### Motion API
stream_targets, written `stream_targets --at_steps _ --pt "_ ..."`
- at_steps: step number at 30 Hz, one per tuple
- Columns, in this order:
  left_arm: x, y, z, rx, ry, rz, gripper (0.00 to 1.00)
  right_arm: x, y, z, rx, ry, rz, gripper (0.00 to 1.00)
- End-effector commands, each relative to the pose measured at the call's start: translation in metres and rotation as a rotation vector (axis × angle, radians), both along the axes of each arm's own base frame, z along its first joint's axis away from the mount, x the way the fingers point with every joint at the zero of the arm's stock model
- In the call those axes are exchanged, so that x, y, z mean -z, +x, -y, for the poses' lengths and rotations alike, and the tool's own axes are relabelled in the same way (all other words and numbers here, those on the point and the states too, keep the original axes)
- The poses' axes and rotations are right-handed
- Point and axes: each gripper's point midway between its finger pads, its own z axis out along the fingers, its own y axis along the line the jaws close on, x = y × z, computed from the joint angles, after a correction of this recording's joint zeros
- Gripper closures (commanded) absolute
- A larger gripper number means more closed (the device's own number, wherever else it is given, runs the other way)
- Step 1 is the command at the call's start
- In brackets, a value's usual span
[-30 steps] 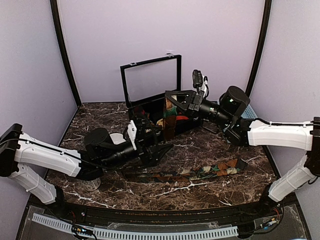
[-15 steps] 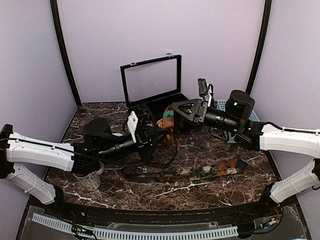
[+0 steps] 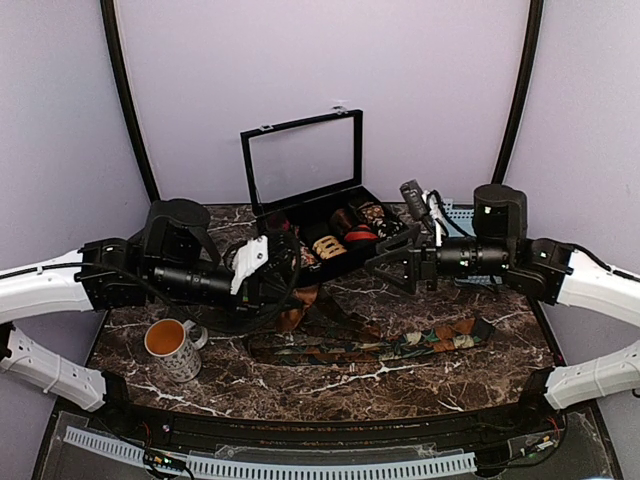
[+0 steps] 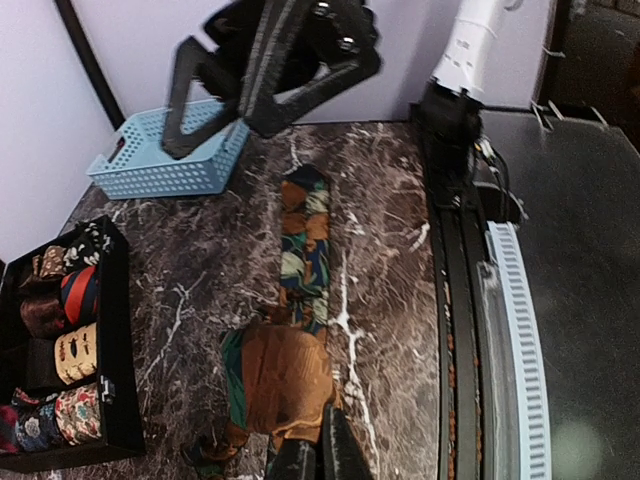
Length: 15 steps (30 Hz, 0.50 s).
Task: Roll the ties
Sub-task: Pass from the left arm to the right
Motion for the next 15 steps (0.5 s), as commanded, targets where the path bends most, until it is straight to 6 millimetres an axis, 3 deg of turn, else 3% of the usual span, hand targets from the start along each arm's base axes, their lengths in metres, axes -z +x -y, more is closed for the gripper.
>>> stream_targets --at_steps 1,7,15 --pt "-0.002 -0.045 -0.028 0.223 0.101 0.055 0.97 -0.012 -0.029 -0.031 -0.256 -0.010 0.126 0.26" --pt "0.007 -0.054 -0.032 0.298 0.221 0.058 0.97 0.003 -0.061 -0.077 -0.470 -0.058 0.063 0.30" --pt "0.000 -0.058 -0.029 0.336 0.196 0.132 0.98 0.001 -0.095 -0.109 -0.637 -0.059 -0.013 0.33"
